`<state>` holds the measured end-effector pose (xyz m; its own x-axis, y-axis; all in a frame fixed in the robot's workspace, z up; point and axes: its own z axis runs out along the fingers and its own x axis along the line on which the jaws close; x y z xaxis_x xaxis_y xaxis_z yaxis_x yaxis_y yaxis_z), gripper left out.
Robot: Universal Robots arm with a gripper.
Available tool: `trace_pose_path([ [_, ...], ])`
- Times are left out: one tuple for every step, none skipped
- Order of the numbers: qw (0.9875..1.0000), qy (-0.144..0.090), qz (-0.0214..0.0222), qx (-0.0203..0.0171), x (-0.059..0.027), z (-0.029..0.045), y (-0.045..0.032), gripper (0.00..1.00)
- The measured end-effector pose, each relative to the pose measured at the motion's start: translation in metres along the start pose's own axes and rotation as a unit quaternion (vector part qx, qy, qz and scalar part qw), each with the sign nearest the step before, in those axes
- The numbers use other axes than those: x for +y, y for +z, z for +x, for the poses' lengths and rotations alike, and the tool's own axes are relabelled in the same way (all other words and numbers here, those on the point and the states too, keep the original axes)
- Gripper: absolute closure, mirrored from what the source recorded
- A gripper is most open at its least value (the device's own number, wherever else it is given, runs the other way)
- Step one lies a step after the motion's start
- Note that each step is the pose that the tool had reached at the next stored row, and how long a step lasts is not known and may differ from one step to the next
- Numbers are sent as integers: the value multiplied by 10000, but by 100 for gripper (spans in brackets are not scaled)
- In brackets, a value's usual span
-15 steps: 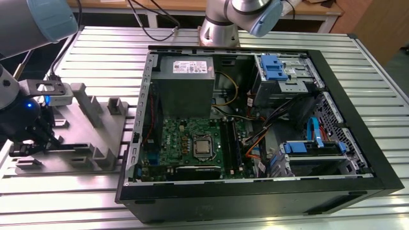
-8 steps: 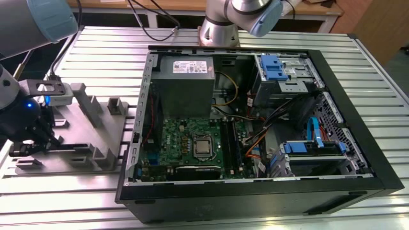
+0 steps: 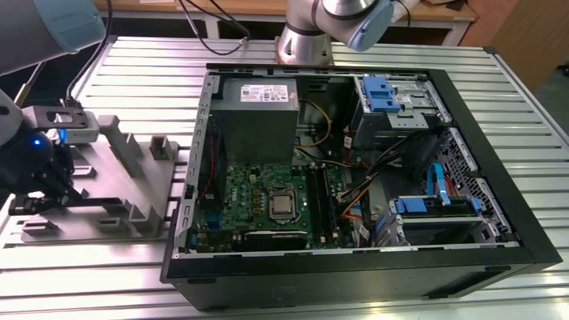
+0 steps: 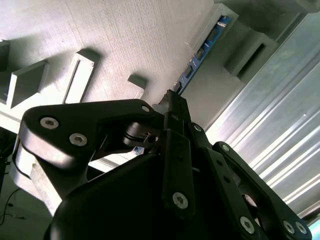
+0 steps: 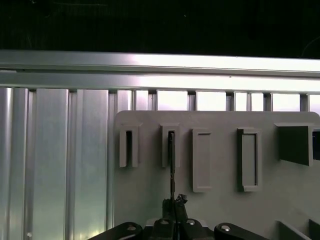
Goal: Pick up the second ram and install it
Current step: 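Pick up the second ram and move it above second insertion slot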
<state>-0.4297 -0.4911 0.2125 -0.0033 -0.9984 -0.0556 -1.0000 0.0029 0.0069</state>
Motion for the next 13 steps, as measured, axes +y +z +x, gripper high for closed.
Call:
trace_pose_path([
  [10000, 0, 0, -2, 0, -1, -23, 92],
  [10000, 0, -1, -6, 0, -3, -50, 92],
  [10000, -1, 0, -11, 0, -4, -76, 92],
  [10000, 0, 0, -17, 0, -5, -102, 92],
  [10000, 0, 0, -21, 1, -7, -129, 92],
  [10000, 0, 0, -26, 1, -9, -159, 92],
  [10000, 0, -1, -31, 1, -10, -189, 92],
  [10000, -1, 0, -36, 1, -12, -219, 92],
  [10000, 0, 0, -40, 2, -14, -247, 92],
  [10000, 0, 0, -44, 2, -15, -274, 92],
  [10000, -1, -1, -47, 2, -17, -301, 92],
  [10000, -1, -1, -50, 2, -18, -326, 92],
  [10000, -1, 0, -52, 2, -19, -345, 92],
])
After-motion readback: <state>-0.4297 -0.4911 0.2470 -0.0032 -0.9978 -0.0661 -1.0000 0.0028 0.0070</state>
